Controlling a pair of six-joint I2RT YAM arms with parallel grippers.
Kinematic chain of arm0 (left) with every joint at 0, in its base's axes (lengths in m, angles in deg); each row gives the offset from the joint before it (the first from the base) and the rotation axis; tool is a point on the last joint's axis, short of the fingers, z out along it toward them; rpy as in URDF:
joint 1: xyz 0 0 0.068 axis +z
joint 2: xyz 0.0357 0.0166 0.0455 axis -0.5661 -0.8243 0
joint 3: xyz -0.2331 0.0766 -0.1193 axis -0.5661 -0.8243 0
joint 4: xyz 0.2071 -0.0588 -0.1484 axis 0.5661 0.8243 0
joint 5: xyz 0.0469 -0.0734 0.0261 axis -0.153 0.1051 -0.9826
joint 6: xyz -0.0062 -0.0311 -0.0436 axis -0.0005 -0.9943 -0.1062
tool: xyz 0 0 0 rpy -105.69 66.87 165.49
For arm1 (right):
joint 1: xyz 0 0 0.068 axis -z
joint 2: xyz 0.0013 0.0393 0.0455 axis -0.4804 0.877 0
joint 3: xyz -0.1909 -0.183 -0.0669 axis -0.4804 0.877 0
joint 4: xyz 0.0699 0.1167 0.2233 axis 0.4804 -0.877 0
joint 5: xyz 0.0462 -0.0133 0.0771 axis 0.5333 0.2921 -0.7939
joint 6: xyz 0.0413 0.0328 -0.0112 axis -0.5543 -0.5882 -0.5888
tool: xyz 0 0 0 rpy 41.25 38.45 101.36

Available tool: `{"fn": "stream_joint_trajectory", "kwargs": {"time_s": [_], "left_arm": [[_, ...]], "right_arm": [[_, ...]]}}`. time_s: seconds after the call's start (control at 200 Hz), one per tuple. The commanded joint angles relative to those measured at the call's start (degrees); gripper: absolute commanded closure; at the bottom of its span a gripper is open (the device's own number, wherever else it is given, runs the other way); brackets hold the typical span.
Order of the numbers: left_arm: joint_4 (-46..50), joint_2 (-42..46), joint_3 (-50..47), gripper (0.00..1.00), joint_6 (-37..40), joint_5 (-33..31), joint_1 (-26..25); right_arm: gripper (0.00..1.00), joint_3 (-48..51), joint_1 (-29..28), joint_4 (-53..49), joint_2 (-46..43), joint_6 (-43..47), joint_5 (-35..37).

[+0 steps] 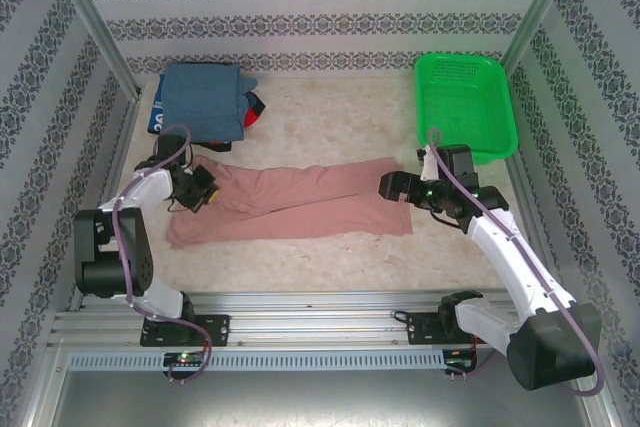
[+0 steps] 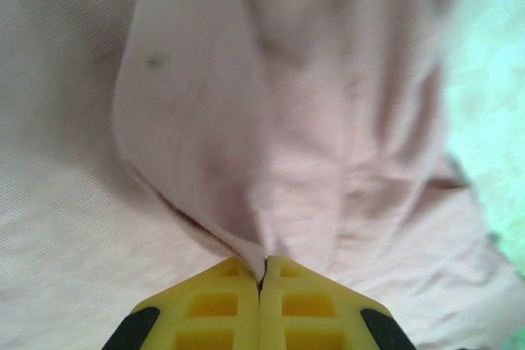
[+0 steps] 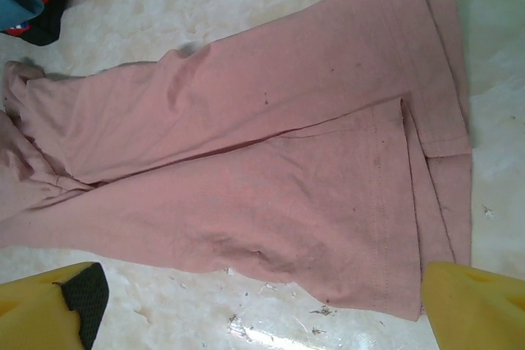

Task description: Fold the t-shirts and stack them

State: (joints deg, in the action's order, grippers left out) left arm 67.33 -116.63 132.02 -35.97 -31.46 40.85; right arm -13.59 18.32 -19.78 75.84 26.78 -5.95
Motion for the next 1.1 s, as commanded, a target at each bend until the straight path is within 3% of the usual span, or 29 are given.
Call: {"fn": "stream_joint_trajectory", "kwargs": {"time_s": [0.0,0.32,0.475,0.61,0.719,0.954,1.099], "left_arm": [[-5.4,-2.85,4.7,1.0,-2.72,3.0,-0.31],[-9.16,-13.73,12.31,1.0,-3.86,6.42,-0.81],[-11.94,-15.69,12.33,0.73,-4.38,6.88,-1.36],[-11.5,-10.64,12.0,0.41,-4.56,5.93,-1.44],[-5.6,-3.85,11.94,0.28,-2.03,4.39,-1.32],[13.51,9.8,3.74,0.21,6.43,-0.74,0.75],[15.18,16.87,-7.77,0.23,7.2,-2.55,5.39]], "right_arm": [[0.02,-1.05,-0.7,1.47,0.84,0.9,0.99],[0.02,0.22,-0.66,2.3,3.21,0.3,1.36],[0.02,-0.03,-0.68,-1.96,5.19,-0.65,4.33],[0.02,-0.17,-1.09,-7.71,6.89,-2.71,3.88],[0.05,1.04,-1.53,-12.94,7.73,-6.57,2.81],[0.22,6.63,-2.56,-6.3,9.67,-12.87,-2.41],[0.31,6.81,-3.07,-4.68,14.22,-13.25,-3.36]]}}
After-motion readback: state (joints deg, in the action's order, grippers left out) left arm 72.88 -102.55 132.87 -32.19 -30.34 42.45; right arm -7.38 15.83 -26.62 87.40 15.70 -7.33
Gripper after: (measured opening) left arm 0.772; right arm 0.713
